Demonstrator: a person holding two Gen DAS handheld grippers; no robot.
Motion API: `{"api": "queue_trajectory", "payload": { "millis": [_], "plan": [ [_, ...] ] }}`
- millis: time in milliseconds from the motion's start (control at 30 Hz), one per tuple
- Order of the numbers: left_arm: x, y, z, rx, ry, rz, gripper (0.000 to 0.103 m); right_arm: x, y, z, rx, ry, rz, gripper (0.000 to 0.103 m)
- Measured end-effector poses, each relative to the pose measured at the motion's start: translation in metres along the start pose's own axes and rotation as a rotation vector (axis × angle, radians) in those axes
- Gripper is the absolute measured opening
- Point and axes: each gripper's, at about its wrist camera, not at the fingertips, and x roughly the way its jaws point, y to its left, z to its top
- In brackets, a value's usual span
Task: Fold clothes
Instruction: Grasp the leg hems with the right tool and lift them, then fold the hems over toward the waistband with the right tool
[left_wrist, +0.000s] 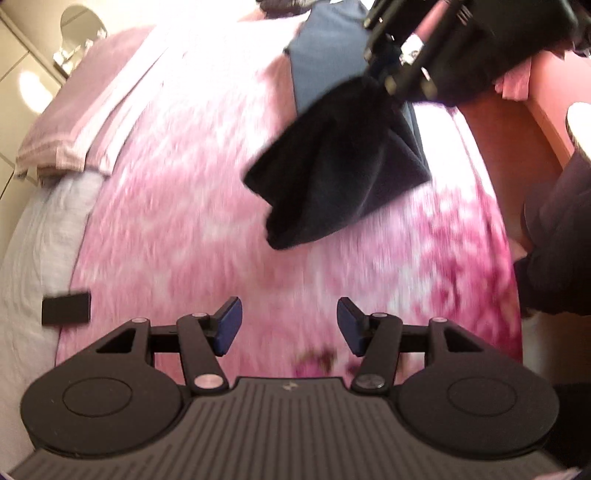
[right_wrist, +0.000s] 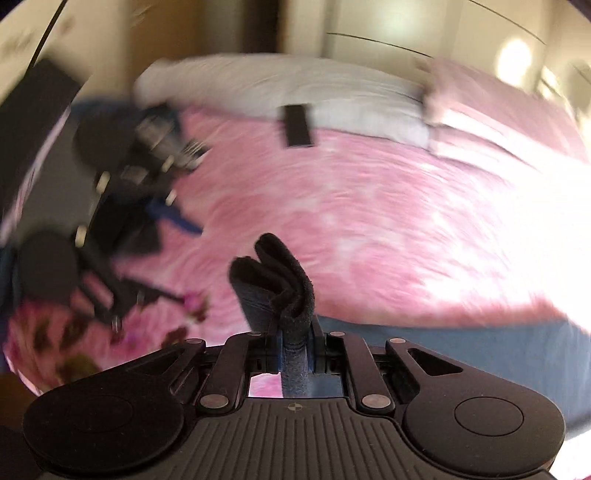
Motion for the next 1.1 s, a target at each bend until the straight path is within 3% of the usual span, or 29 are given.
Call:
{"api": "queue_trajectory", "payload": {
  "millis": [167,333,467,600,767,900,1033,1100],
  "plan": [
    [0.02,0.004,0.066,0.042,-0.046,0.0,0.053,-0.042,-0.11,0.003,0.286,-0.071,0.036,0.01],
    [0.056,0.003,0.147,0.061,-0.066,0.004,0.054,-0.067,-0.251,-0.03,0.525,-0.131,0.055,0.01],
    [0.098,-0.007,0.214,0.033,-0.031,-0.015,0.054,-0.055,-0.357,-0.072,0.664,-0.113,0.11,0.01],
    [0.134,-0.023,0.269,0.036,0.01,-0.06,0.054,-0.023,-0.438,-0.119,0.833,-0.057,0.177,0.011],
    [0.163,-0.044,0.311,0.117,0.041,-0.121,0.054,0.008,-0.489,-0.157,0.968,0.019,0.24,0.011],
    [0.18,-0.048,0.322,0.146,0.063,-0.142,0.054,0.015,-0.499,-0.167,1.003,0.058,0.244,0.014],
    [0.2,-0.035,0.326,0.138,0.08,-0.151,0.054,-0.001,-0.5,-0.171,1.045,0.026,0.149,0.032],
    [0.209,-0.027,0.325,0.13,0.077,-0.156,0.054,-0.016,-0.495,-0.172,1.065,0.014,0.068,0.033]
  ]
}}
